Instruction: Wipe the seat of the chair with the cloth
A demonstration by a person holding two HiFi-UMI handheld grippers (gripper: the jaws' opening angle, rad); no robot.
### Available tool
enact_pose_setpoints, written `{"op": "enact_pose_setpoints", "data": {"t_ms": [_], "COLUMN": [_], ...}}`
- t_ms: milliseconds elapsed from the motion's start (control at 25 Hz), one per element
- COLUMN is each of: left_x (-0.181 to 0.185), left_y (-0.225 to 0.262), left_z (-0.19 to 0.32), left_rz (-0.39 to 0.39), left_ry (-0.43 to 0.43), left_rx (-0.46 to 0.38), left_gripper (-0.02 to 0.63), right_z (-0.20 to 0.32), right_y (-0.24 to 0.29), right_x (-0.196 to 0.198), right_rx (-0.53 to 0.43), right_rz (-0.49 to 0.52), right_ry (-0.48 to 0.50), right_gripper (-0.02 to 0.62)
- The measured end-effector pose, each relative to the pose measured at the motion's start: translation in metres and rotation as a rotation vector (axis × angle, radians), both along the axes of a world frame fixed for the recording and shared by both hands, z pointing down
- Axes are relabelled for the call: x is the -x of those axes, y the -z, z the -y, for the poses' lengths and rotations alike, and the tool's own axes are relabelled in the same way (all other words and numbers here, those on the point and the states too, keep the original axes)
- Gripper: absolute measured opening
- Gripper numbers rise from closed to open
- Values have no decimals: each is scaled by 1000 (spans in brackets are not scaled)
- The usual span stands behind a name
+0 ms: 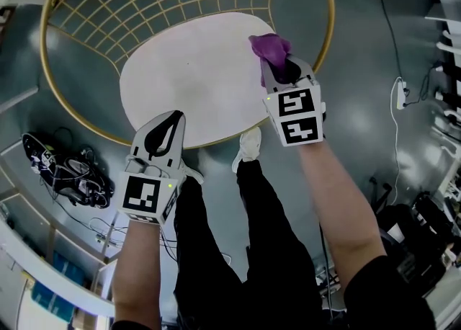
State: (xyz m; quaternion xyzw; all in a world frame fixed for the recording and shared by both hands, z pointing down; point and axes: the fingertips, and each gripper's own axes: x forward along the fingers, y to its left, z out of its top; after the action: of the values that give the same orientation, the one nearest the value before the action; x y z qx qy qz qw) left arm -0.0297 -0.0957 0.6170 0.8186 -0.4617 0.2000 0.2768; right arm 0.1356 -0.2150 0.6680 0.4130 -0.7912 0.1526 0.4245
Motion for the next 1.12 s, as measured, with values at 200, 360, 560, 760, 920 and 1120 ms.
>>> {"op": "enact_pose_setpoints", "data": {"t_ms": [200, 360, 560, 760, 920, 1120], "left_x": [27, 52, 84, 110, 123, 127], "left_y": [-8, 1, 13, 14, 13, 10], "left_z": [-11, -16, -25, -38, -40, -37], "left_rz": [20, 12, 7, -1, -14, -29], "left_ry": [30, 70, 112, 142, 155, 148], "left_rx": [8, -5, -19, -18, -18, -24], "left_gripper": [18, 18, 18, 20, 20, 20], "right_z": [-13, -30, -55, -75, -76, -64], "right_y": [-6, -6, -2, 0, -12, -27], "right_x": [73, 143, 227, 299, 323, 320], "right_rx": [65, 144, 258, 340, 357, 380], "right_rz": [194, 310, 424, 467, 416, 399], "right_ry": [94, 181, 276, 364, 388, 338], "right_gripper": [74, 74, 74, 74, 74, 74]}}
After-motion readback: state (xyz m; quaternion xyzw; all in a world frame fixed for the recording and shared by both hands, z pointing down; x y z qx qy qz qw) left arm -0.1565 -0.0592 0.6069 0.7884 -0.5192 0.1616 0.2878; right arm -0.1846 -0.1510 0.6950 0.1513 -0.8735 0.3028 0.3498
